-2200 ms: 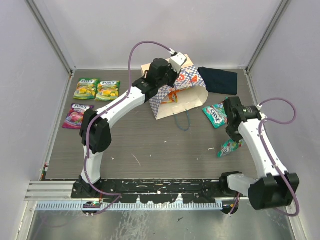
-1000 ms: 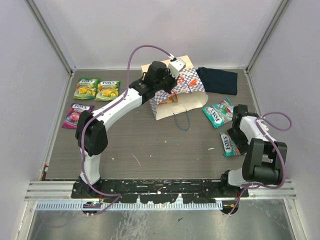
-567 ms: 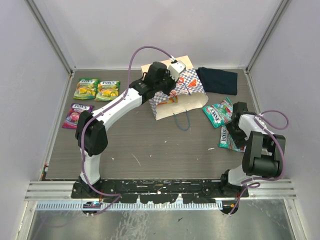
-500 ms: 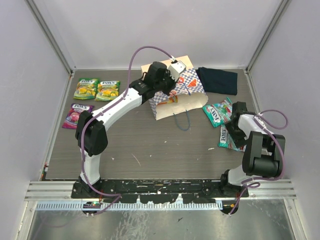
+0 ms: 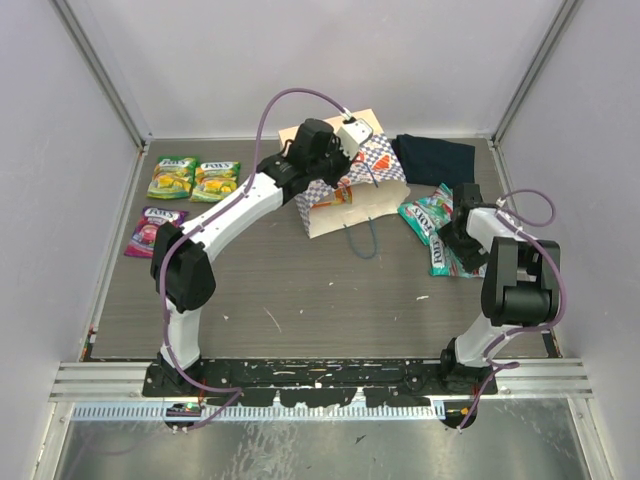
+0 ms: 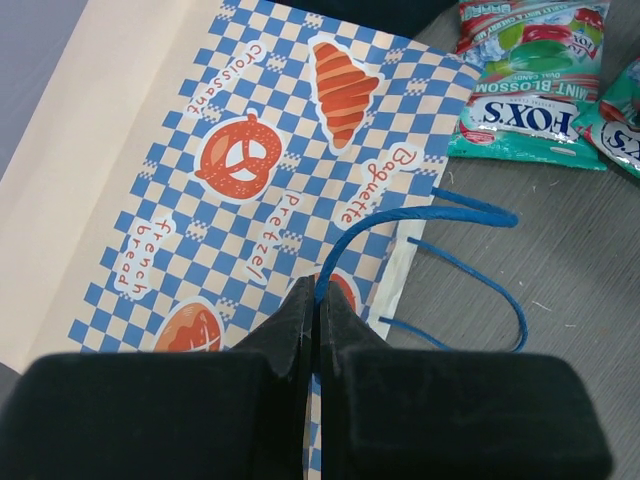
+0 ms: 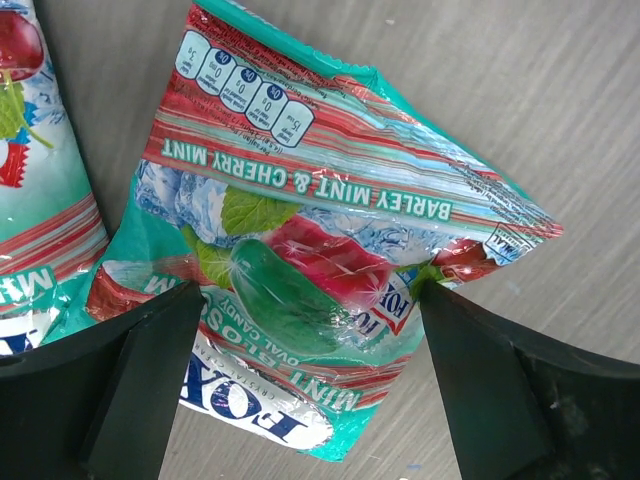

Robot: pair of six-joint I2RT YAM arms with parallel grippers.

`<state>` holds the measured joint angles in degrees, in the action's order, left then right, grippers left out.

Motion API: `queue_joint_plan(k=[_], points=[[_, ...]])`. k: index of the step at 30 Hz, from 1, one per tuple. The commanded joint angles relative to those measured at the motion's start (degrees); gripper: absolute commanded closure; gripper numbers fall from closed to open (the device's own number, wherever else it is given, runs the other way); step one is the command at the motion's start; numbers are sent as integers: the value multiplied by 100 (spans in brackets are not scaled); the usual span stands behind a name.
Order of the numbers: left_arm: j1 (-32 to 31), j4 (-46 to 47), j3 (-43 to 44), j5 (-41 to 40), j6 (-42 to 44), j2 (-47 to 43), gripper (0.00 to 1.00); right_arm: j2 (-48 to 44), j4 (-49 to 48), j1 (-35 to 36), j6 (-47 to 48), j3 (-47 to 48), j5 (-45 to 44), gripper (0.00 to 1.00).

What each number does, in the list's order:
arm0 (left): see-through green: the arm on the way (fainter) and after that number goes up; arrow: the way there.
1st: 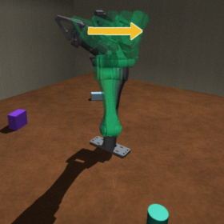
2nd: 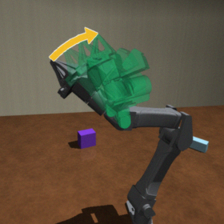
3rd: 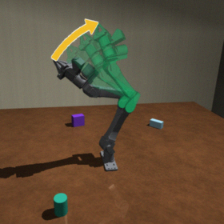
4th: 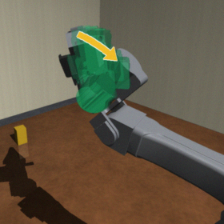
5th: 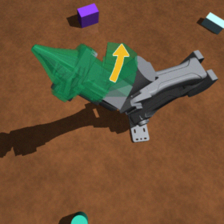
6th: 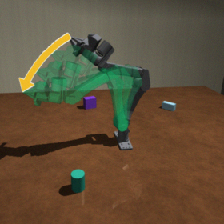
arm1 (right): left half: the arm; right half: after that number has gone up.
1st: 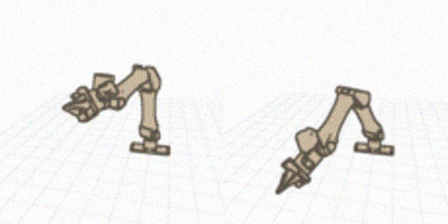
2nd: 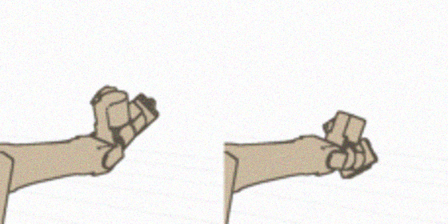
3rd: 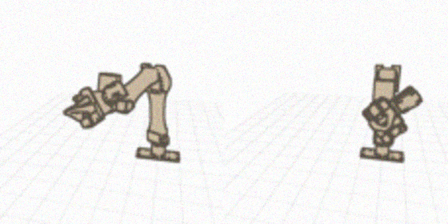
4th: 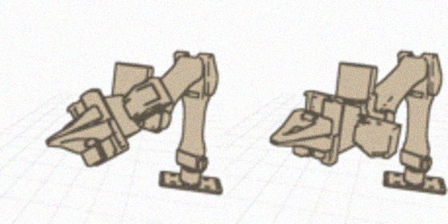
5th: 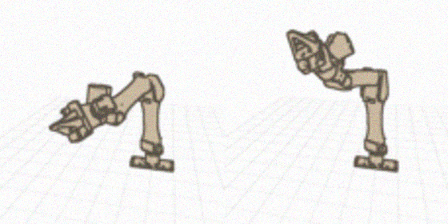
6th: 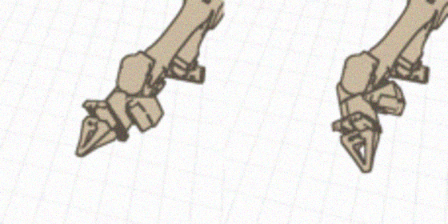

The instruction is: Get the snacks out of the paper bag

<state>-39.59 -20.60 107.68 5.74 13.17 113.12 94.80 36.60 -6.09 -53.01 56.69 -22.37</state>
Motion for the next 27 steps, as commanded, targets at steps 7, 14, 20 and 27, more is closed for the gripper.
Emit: queue_joint_plan(k=[7,14,20,27], points=[[81,-499,809,-320,237,-33,100,-393,54,250,582,666,-64,2],[342,-585,862,-354,92,-132,100,-934,446,509,421,1449,-461,2],[356,-585,800,-271,37,-201,100,244,385,584,611,2634,-390,9],[365,-627,769,-328,96,-172,100,1403,473,712,605,3504,-240,12]])
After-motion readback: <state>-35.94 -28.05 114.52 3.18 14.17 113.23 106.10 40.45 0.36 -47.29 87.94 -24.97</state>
